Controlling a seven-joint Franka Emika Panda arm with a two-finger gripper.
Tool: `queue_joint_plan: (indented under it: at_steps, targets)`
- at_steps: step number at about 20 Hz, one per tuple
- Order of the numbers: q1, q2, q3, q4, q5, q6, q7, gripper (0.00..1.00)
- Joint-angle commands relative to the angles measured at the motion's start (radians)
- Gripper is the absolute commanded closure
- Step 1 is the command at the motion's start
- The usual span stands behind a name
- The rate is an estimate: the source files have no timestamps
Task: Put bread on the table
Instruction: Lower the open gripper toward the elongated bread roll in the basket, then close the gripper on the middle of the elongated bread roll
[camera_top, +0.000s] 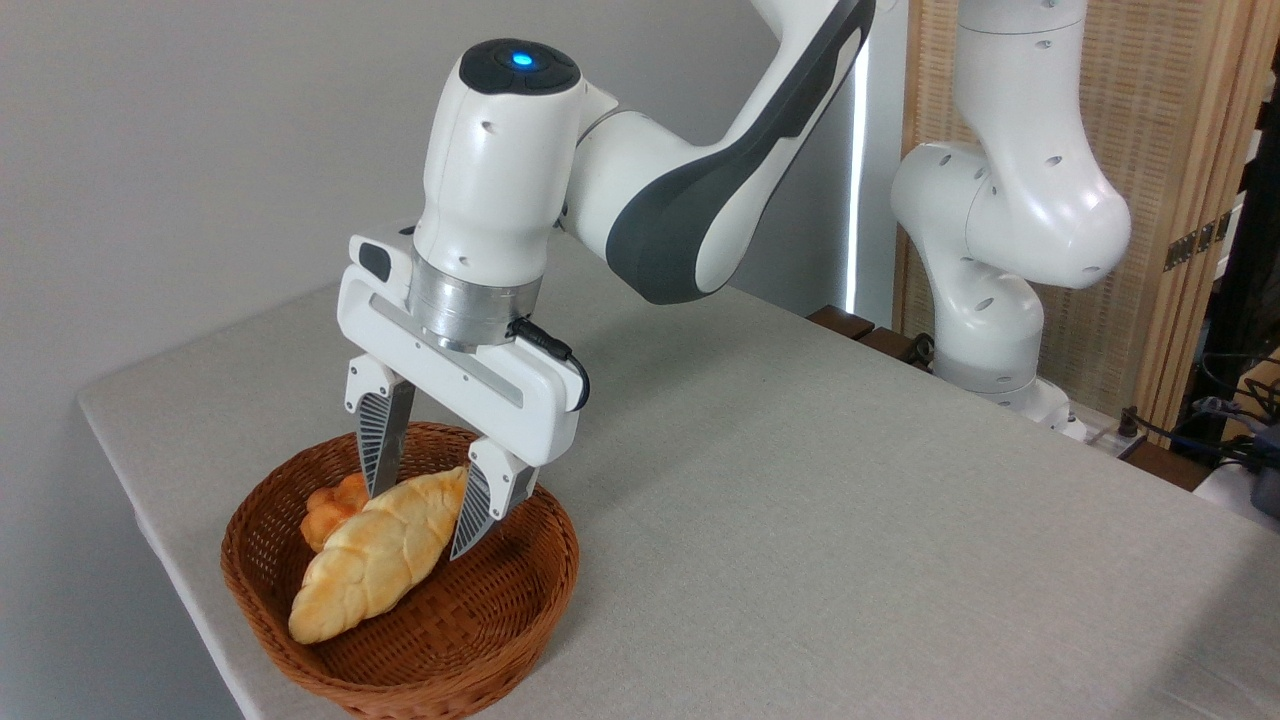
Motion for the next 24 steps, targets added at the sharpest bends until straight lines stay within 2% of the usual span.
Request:
queue_joint_plan:
  at_steps: [1, 6, 16, 20, 24]
  targets:
    - [-0.002, 0.002, -0.005, -0.014, -0.026, 0.029, 0.02, 0.0]
    - [-0.002, 0.009, -0.011, -0.014, -0.049, 0.047, 0.018, 0.0]
    - [-0.004, 0.031, -0.034, -0.019, -0.052, 0.055, 0.018, 0.0]
    - [-0.004, 0.041, -0.045, -0.022, -0.077, 0.08, 0.018, 0.0]
    - [-0.004, 0.045, -0.051, -0.022, -0.077, 0.081, 0.018, 0.0]
